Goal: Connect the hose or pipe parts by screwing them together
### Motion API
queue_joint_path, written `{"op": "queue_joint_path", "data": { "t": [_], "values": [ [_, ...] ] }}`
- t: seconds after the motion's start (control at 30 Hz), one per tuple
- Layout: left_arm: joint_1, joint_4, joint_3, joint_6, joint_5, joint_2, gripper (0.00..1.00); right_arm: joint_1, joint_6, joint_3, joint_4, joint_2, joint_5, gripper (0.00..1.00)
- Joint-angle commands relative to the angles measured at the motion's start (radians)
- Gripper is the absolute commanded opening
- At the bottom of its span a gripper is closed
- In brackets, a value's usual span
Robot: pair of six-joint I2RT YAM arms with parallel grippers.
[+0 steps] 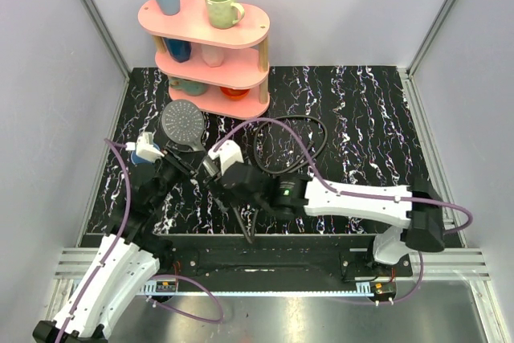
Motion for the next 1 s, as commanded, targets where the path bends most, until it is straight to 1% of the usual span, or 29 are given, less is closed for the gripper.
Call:
{"op": "queue_joint_path", "data": {
  "t": [0.0, 0.07, 0.1, 0.17, 0.23, 0.3, 0.33, 0.4, 0.43, 0.47, 0.53, 0.57, 0.6, 0.63, 0.67, 0.7, 0.73, 0.77, 0.8, 0.83, 0.87, 0.9, 0.97],
  "values": [
    [0.000, 0.018, 0.071, -0.007, -0.035, -0.009, 0.00, 0.056, -0.039, 0.138, -0.170, 0.125, 0.347, 0.80],
    [0.000, 0.004, 0.081, -0.011, -0.037, -0.008, 0.00, 0.073, -0.048, 0.204, -0.234, 0.223, 0.401, 0.80],
    [0.000, -0.002, 0.082, -0.015, -0.035, -0.006, 0.00, 0.095, -0.054, 0.266, -0.283, 0.285, 0.460, 0.78],
    [0.000, -0.015, 0.082, -0.026, -0.037, -0.005, 0.00, 0.112, -0.065, 0.316, -0.307, 0.331, 0.513, 0.76],
    [0.000, -0.018, 0.079, -0.047, -0.029, -0.006, 0.00, 0.118, -0.062, 0.361, -0.305, 0.377, 0.517, 0.65],
    [0.000, -0.018, 0.070, -0.060, -0.026, -0.023, 0.00, 0.121, -0.051, 0.387, -0.304, 0.406, 0.528, 0.42],
    [0.000, -0.019, 0.065, -0.060, -0.026, -0.028, 0.00, 0.124, -0.037, 0.390, -0.304, 0.411, 0.534, 0.23],
    [0.000, -0.018, 0.056, -0.054, -0.031, -0.054, 0.00, 0.123, -0.025, 0.384, -0.295, 0.403, 0.530, 0.13],
    [0.000, -0.019, 0.050, -0.051, -0.034, -0.063, 0.00, 0.121, -0.023, 0.373, -0.281, 0.394, 0.528, 0.06],
    [0.000, -0.019, 0.036, -0.046, -0.035, -0.072, 0.00, 0.119, -0.023, 0.346, -0.266, 0.383, 0.516, 0.02],
    [0.000, -0.006, 0.006, -0.032, -0.028, -0.098, 0.00, 0.091, -0.025, 0.310, -0.215, 0.334, 0.461, 0.00],
    [0.000, 0.008, -0.008, -0.028, -0.011, -0.109, 0.00, 0.075, -0.028, 0.252, -0.186, 0.311, 0.357, 0.00],
    [0.000, 0.046, -0.025, -0.032, 0.001, -0.132, 0.00, 0.058, -0.039, 0.211, -0.098, 0.247, 0.293, 0.00],
    [0.000, 0.074, -0.065, -0.038, 0.012, -0.143, 0.00, 0.011, -0.043, 0.165, -0.042, 0.209, 0.221, 0.00],
    [0.000, 0.106, -0.085, -0.052, 0.041, -0.165, 0.00, -0.015, -0.046, 0.067, 0.015, 0.170, 0.056, 0.00],
    [0.000, 0.164, -0.105, -0.058, 0.052, -0.175, 0.00, -0.050, -0.048, 0.016, 0.141, 0.099, -0.051, 0.00],
    [0.000, 0.183, -0.144, -0.061, 0.067, -0.183, 0.00, -0.083, -0.048, -0.036, 0.211, 0.068, -0.172, 0.00],
    [0.000, 0.233, -0.163, -0.066, 0.096, -0.198, 0.00, -0.141, -0.049, -0.128, 0.329, 0.038, -0.392, 0.00],
    [0.000, 0.305, -0.182, -0.069, 0.110, -0.204, 0.00, -0.161, -0.036, -0.168, 0.403, -0.007, -0.464, 0.00],
    [0.000, 0.339, -0.214, -0.070, 0.141, -0.209, 0.00, -0.178, -0.027, -0.223, 0.443, -0.026, -0.596, 0.00],
    [0.000, 0.372, -0.228, -0.075, 0.153, -0.216, 0.00, -0.216, -0.016, -0.243, 0.509, -0.038, -0.665, 0.00],
    [0.000, 0.445, -0.258, -0.080, 0.166, -0.221, 0.00, -0.232, 0.010, -0.259, 0.541, -0.052, -0.721, 0.00],
    [0.000, 0.520, -0.290, -0.102, 0.192, -0.224, 0.00, -0.261, 0.033, -0.290, 0.615, -0.043, -0.852, 0.00]
  ]
}}
